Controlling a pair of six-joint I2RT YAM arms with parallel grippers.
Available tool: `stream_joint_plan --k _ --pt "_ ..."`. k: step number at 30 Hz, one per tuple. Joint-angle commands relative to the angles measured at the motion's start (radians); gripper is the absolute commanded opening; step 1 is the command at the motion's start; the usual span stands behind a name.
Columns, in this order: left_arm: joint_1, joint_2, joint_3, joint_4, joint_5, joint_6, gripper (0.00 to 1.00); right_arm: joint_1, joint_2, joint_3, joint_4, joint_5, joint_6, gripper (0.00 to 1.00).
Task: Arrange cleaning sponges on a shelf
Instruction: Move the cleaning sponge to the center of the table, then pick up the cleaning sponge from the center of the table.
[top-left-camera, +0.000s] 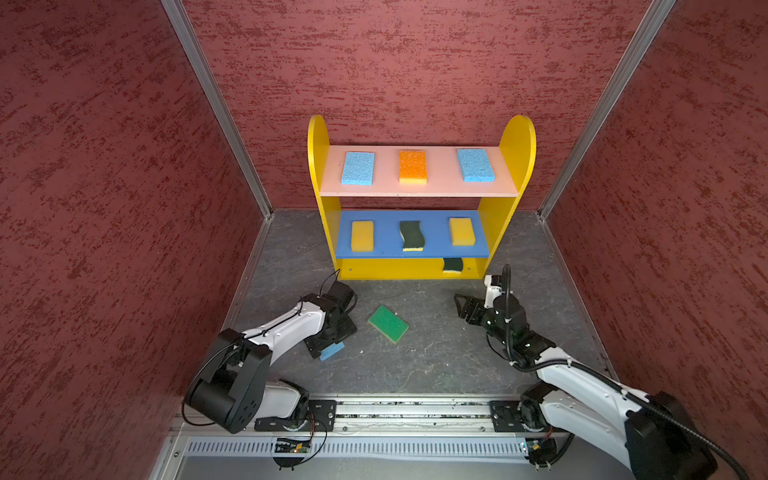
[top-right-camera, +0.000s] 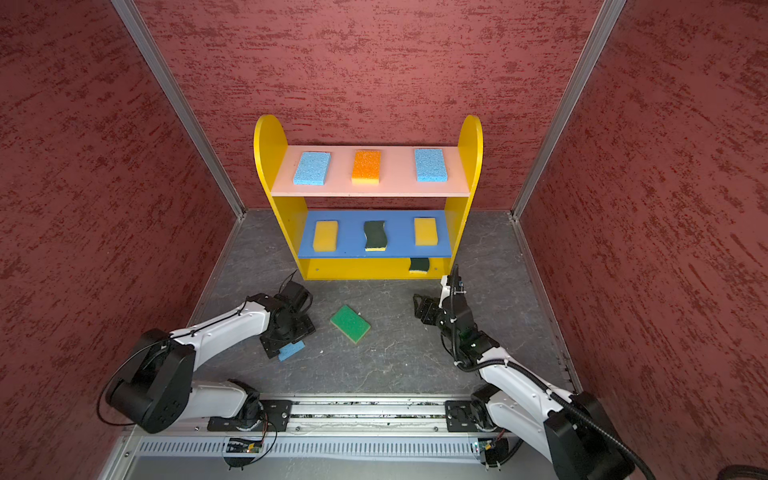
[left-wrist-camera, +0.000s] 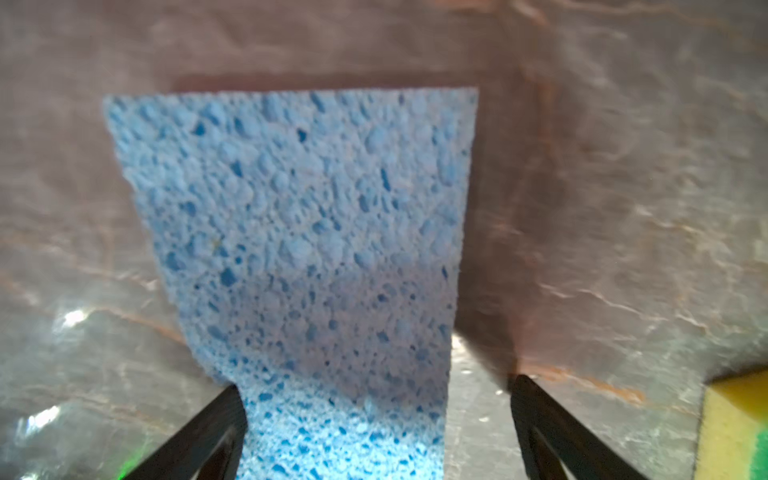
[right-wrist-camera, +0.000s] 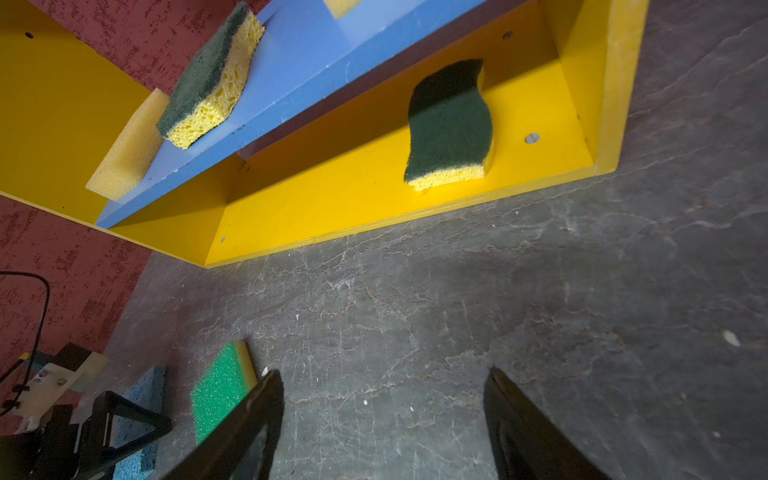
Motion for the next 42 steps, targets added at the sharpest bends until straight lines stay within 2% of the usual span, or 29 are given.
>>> stream_joint_plan --k 1,4,7,14,19,35,42 --pt "-0.029 0.017 0.031 0.121 0.022 0.050 0.97 -0.008 -0.040 -0.008 -0.049 0.048 -0.021 0.77" --pt "-0.055 0.015 0.057 0.112 0.012 0.084 0.96 -0.008 -0.069 -0.014 -0.069 0.056 -0.023 0.77" --pt "-0.095 0.006 0.096 0.055 -0.055 0.120 0.96 -0.010 -0.085 -0.020 -0.078 0.053 -0.020 0.78" --pt "-0.116 -0.076 0.112 -0.086 -0.131 0.073 1.00 -0.009 -0.093 -0.019 -0.087 0.039 -0.017 0.78" --pt "-0.153 -0.097 0.079 -0.098 -0.166 0.040 0.99 -0.010 -0.096 -0.013 -0.095 0.034 -0.018 0.78" --pt "-0.162 -0.042 -0.012 0.120 -0.088 0.020 1.00 -0.009 -0.102 0.023 -0.150 0.032 -0.006 0.78" --pt "-0.163 0.014 -0.009 0.110 -0.079 -0.011 0.99 -0.010 -0.112 0.023 -0.171 0.039 0.000 0.78"
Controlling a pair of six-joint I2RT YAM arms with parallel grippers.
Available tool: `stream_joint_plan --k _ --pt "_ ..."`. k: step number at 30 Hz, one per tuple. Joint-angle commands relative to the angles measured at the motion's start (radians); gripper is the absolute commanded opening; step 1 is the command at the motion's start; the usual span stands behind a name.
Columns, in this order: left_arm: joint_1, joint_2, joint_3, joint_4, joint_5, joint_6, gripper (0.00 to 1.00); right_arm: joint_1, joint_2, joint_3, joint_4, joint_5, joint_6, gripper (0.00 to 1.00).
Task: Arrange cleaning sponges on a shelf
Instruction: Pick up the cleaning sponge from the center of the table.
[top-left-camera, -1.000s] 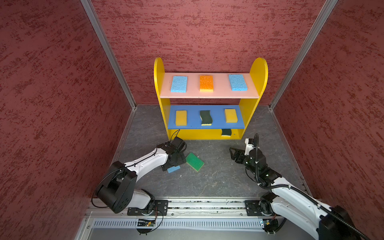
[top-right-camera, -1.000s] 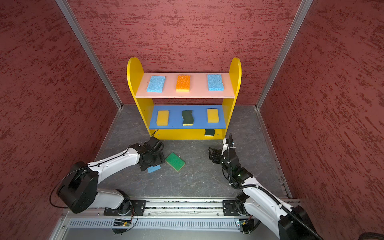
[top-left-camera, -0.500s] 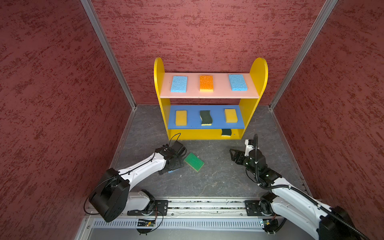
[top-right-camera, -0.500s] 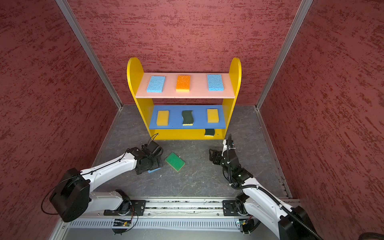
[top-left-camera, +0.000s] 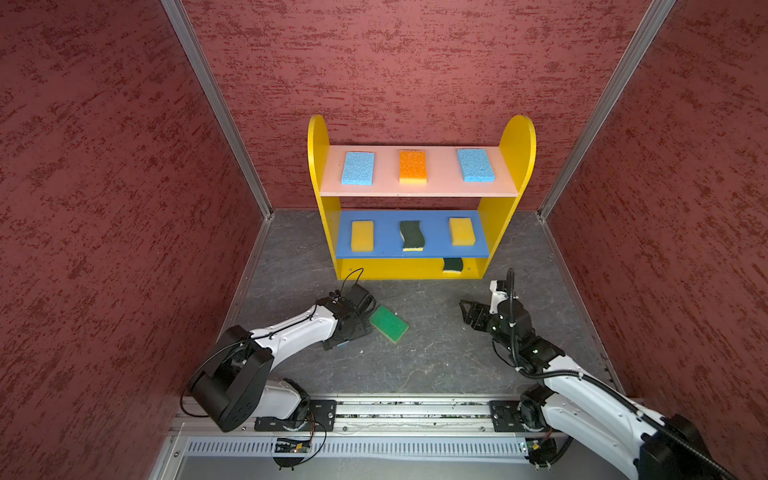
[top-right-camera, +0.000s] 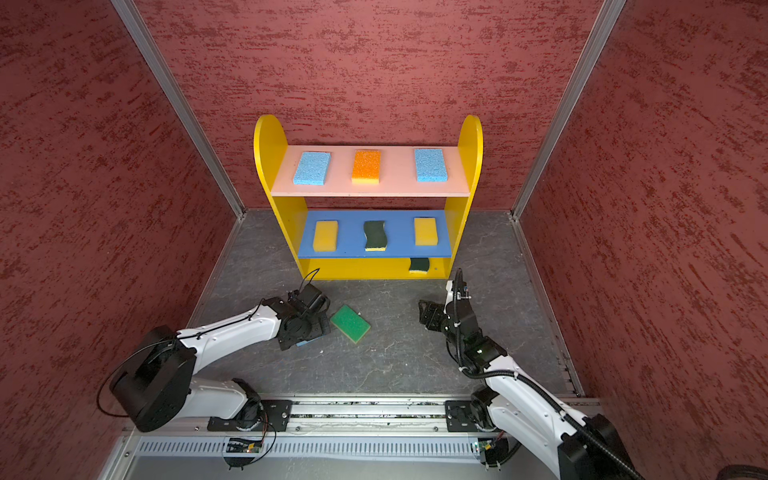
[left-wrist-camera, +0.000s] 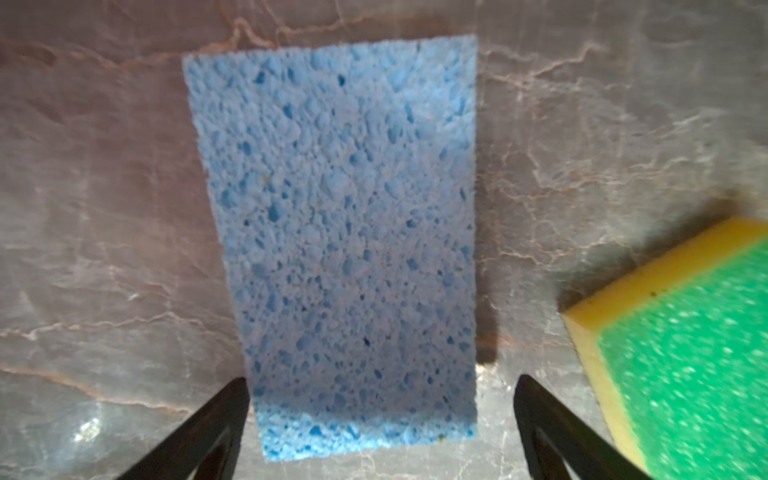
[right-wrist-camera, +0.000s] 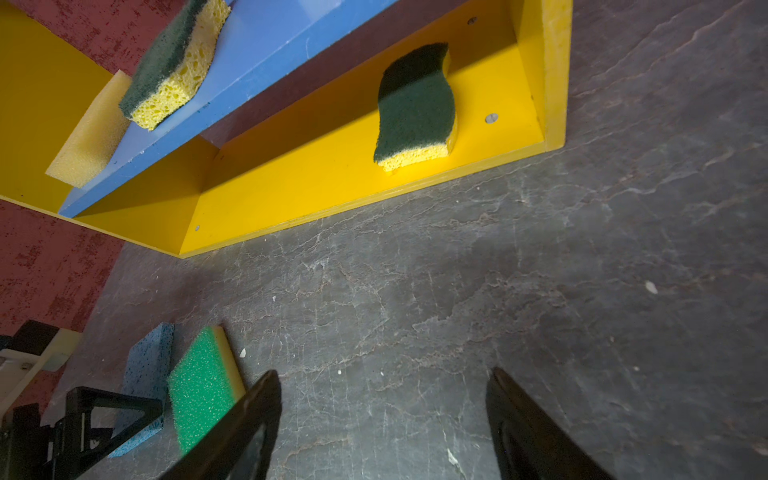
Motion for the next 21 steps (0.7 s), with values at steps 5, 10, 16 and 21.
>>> stream_joint_plan --k 5,10,16,21 --pt "-0.006 -0.025 -0.072 0.051 0.027 -0.052 1.00 -0.008 -0.026 0.026 -0.024 0.017 0.012 0.78" --pt "-0.002 -0.005 -0.099 0.061 -0.001 -0.051 0.93 -0.007 -0.028 0.022 -0.027 0.013 0.015 0.79" --pt "-0.005 0.044 -0.095 0.053 -0.028 -0.031 0.88 -0.007 -0.034 0.021 -0.039 0.010 0.020 0.78" --pt "-0.030 0.093 -0.072 0.002 -0.059 -0.038 0.86 -0.007 -0.038 0.019 -0.042 0.013 0.026 0.78"
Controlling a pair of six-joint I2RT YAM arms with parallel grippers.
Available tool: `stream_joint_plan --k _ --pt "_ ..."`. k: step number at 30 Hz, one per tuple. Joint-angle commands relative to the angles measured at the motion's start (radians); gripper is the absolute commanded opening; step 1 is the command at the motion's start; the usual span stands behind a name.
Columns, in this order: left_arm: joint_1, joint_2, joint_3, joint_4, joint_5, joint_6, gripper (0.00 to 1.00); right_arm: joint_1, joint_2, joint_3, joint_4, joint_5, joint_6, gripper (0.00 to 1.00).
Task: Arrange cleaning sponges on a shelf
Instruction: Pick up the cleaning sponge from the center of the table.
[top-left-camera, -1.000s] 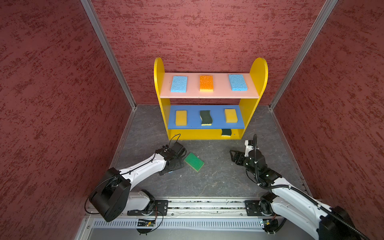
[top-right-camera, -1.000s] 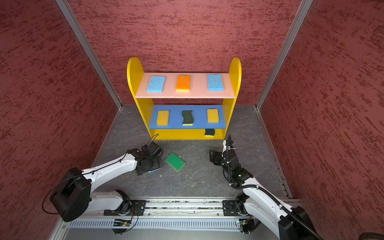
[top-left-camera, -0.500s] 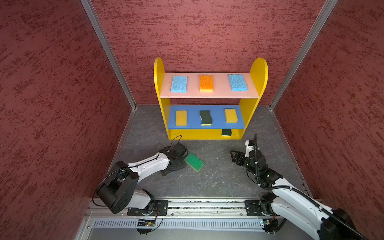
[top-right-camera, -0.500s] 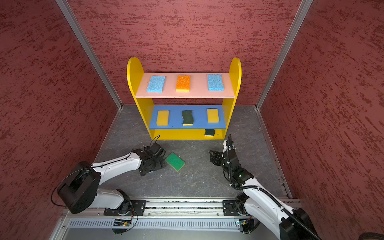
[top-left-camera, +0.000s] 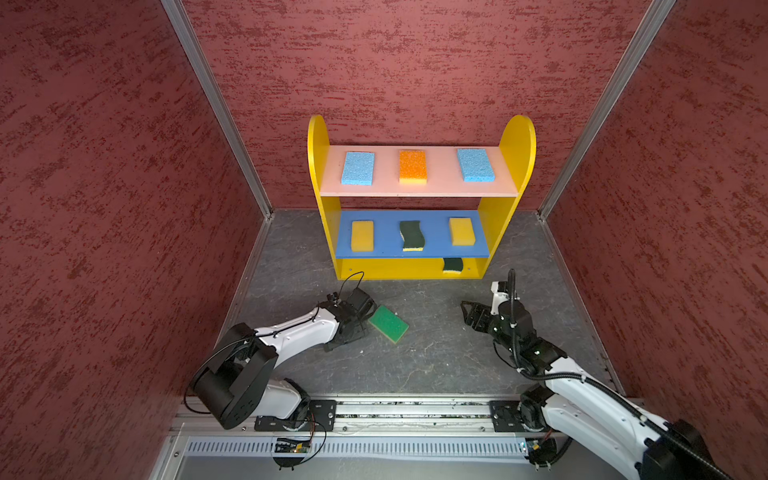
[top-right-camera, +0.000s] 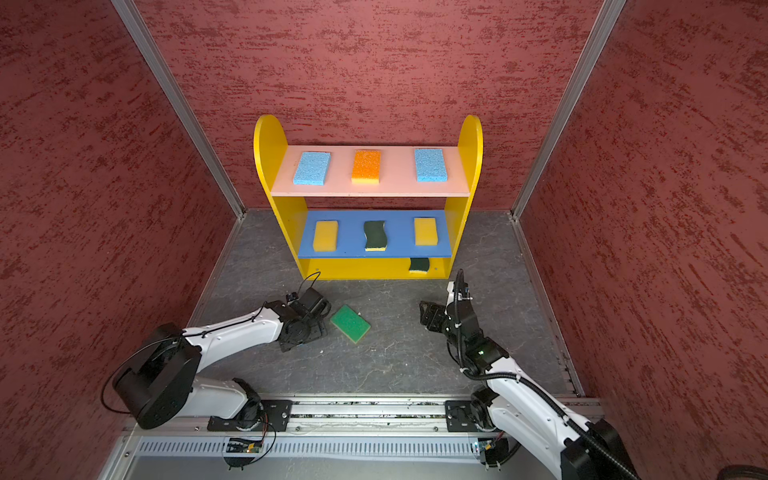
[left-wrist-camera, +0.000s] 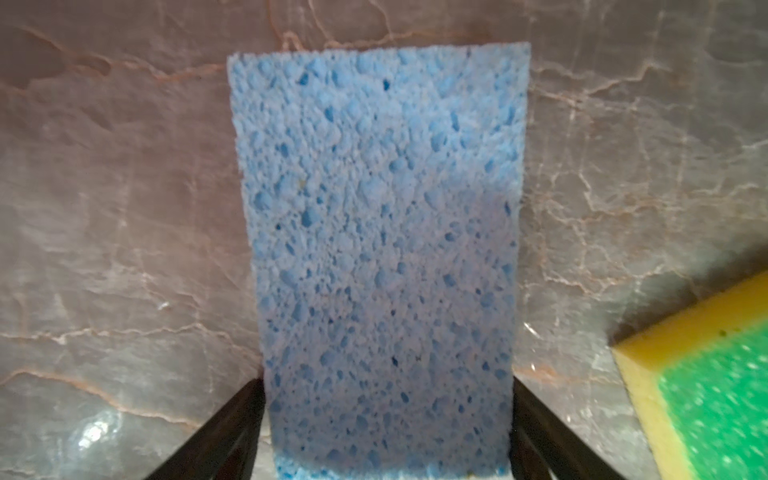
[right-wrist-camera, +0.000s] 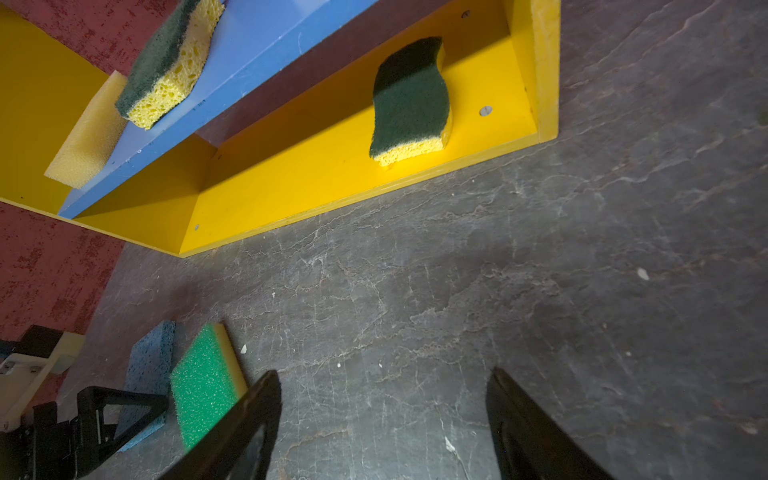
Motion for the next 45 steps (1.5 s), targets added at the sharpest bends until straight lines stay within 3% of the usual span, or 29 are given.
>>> stream_joint_plan --k 1,6,25,35,45 --pt "-0.021 0.082 -0.043 -0.025 0.015 -0.005 0.85 -0.006 -0.011 0.018 -0.005 0.011 0.009 0.78" --pt "-0.049 0.096 -0.057 0.008 0.017 -0.004 0.78 -0.007 -0.010 0.015 -0.004 -0.002 0.017 0.78" --pt "-0.088 -0.086 -0.045 -0.061 -0.006 0.102 0.73 -0.007 -0.030 0.012 -0.017 -0.005 0.039 0.78" --pt "-0.159 -0.200 0.068 -0.079 -0.061 0.174 0.73 -0.006 -0.037 -0.008 0.002 -0.031 0.060 0.76" --pt "-0.186 -0.102 0.204 -0.023 -0.048 0.239 0.73 -0.007 -0.058 -0.013 -0.002 -0.049 0.068 0.75"
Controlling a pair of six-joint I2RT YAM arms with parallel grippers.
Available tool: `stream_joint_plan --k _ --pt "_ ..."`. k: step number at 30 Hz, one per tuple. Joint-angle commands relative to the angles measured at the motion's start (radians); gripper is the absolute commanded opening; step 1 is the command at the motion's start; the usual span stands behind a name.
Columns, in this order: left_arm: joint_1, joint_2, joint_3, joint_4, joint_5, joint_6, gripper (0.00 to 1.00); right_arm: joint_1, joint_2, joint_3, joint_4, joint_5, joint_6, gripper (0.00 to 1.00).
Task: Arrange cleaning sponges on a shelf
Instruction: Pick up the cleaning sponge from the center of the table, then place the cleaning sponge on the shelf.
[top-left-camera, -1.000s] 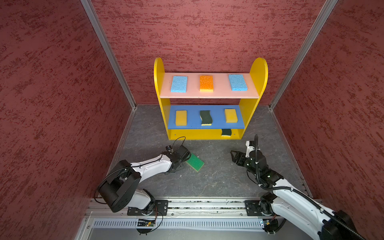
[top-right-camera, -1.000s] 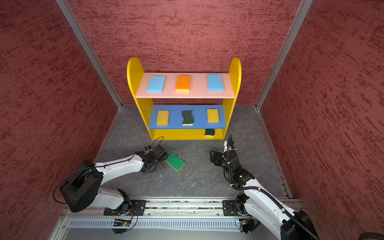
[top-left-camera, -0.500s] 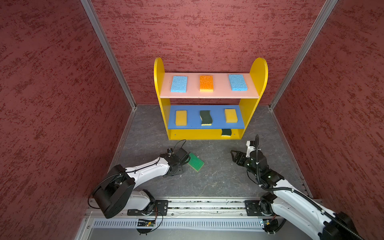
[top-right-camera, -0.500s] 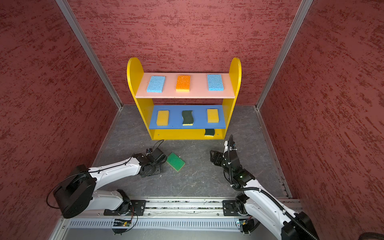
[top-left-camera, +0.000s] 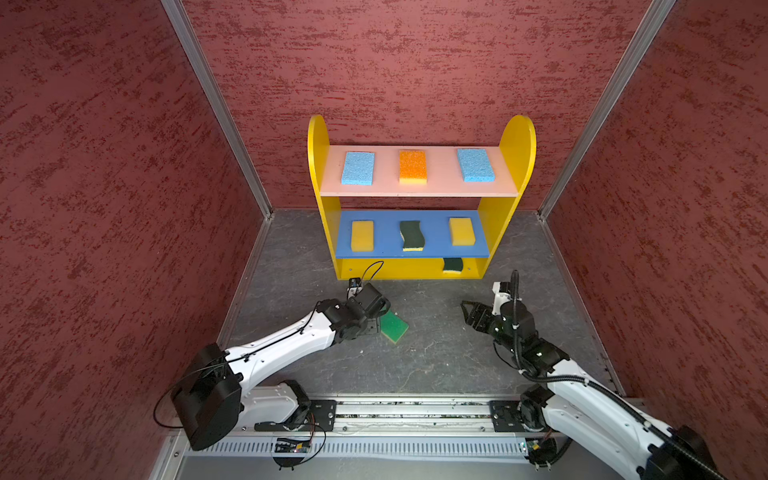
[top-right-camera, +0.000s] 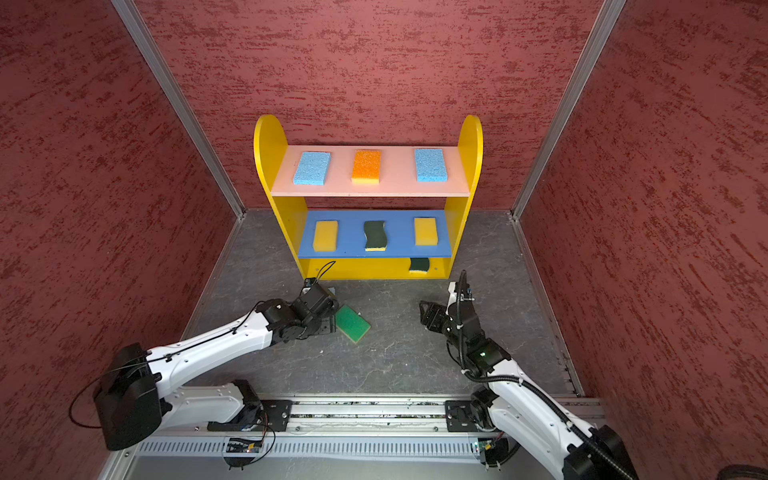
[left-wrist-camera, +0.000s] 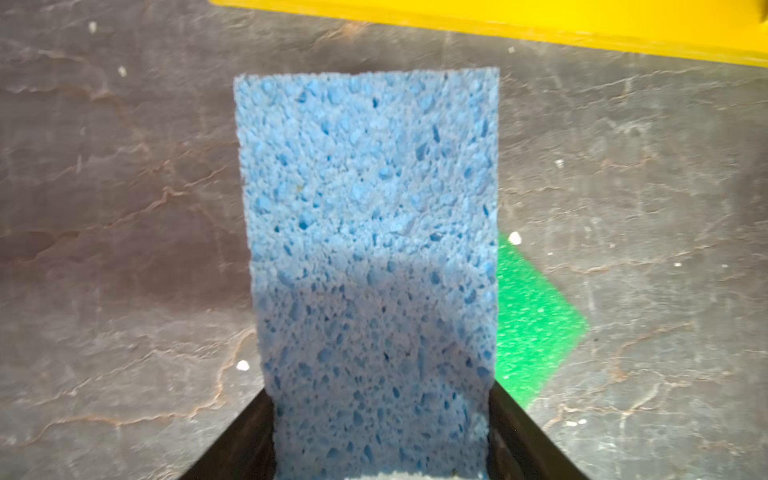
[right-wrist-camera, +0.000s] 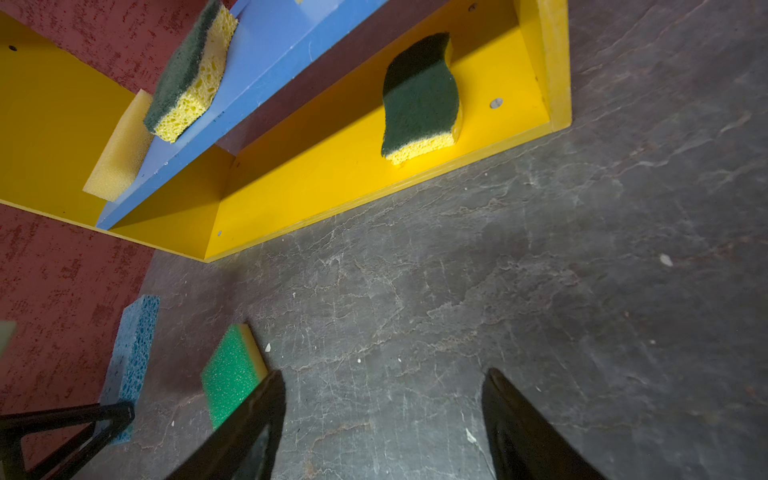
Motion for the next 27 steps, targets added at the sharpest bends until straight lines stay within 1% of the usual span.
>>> stream_joint_plan --k 1,12,17,22,27 --pt "-0.008 0.048 0.039 0.049 0.008 0.045 0.72 -0.007 -0.024 -0.014 0.009 -0.012 0.010 0.75" --pt "-0.008 0.213 0.119 0.193 0.026 0.105 0.73 -0.007 -0.068 -0.018 -0.030 0.001 -0.005 0.75" --pt "-0.004 0.264 0.134 0.305 -0.006 0.140 0.73 -0.007 -0.073 -0.018 -0.032 0.001 -0.010 0.75" --pt "-0.002 0.337 0.208 0.322 -0.046 0.170 0.73 -0.007 -0.082 -0.018 -0.038 0.006 -0.017 0.75" --pt "0.007 0.401 0.237 0.381 -0.071 0.165 0.73 -0.007 -0.094 -0.017 -0.050 0.013 -0.031 0.75"
